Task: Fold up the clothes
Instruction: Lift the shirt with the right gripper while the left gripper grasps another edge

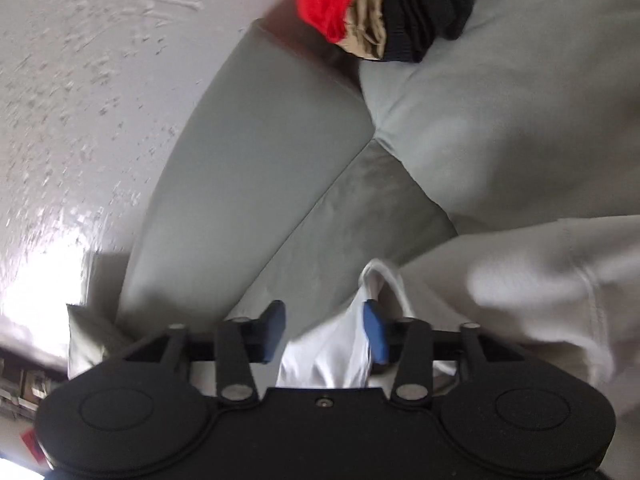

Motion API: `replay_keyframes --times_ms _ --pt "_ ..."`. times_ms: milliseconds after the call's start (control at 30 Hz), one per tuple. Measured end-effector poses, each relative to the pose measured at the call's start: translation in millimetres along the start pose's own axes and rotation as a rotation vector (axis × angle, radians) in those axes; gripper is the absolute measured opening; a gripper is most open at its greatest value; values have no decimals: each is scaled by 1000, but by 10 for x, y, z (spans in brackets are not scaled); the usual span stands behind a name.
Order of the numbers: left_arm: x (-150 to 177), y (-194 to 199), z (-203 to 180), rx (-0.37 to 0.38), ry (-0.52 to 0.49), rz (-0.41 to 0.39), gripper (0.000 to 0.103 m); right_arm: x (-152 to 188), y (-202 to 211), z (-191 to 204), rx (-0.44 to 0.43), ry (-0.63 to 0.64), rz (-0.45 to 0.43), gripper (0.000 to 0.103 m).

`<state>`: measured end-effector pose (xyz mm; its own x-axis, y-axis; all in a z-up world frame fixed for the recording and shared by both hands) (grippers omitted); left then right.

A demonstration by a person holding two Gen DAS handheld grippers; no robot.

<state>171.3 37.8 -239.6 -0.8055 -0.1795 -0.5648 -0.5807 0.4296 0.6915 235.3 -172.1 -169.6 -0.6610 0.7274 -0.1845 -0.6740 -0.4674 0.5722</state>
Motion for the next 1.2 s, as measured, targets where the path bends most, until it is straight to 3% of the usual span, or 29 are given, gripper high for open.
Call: replay_keyframes --times_ms 167,367,400,467,500,667,767,867,1000,1067,1133,1200 --pt "-8 -149 -85 32 -26 -63 56 304 418 -128 -43 81 64 52" --pt "-74 -327 -130 100 25 -88 56 366 819 -374 -40 110 33 53" --pt "-83 -324 -121 118 48 -95 50 362 889 -420 -42 99 23 53" --pt "-85 -263 -119 179 86 -102 35 298 993 -519 -43 72 0 53" --pt "-93 -207 -126 219 105 -116 32 258 1039 -570 -43 58 -12 53" --pt "-177 -32 -134 409 237 -180 32 55 1273 -825 -42 -13 -72 57" --pt "-178 -128 -72 419 308 -160 33 -55 1316 -983 -52 -76 -88 57" --pt "-111 -251 12 387 368 -118 40 -127 1328 -1136 -25 -107 -105 57" --pt "-135 -250 87 372 402 -136 42 -210 1391 -1318 32 -110 -144 57" --pt "-182 -289 94 378 408 -145 42 -245 1415 -1398 68 -102 -156 53" --pt "-208 -355 59 390 403 -139 35 -273 1424 -1457 84 -105 -164 51" --pt "-216 -420 40 399 408 -129 21 -293 1430 -1501 80 -123 -165 51"
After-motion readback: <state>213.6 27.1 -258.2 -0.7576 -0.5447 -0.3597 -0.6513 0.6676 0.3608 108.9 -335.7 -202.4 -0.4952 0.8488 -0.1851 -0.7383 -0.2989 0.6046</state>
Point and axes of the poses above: each gripper's, at about its wrist camera, not at the fingertips, and y roughly against the way its jaws point, z to its left, x to its underside, the point moved 9 cm from there along -y, roughly the way its jaws point, and after that the axes turned 11 degrees about -y, right-handed, at the moved point
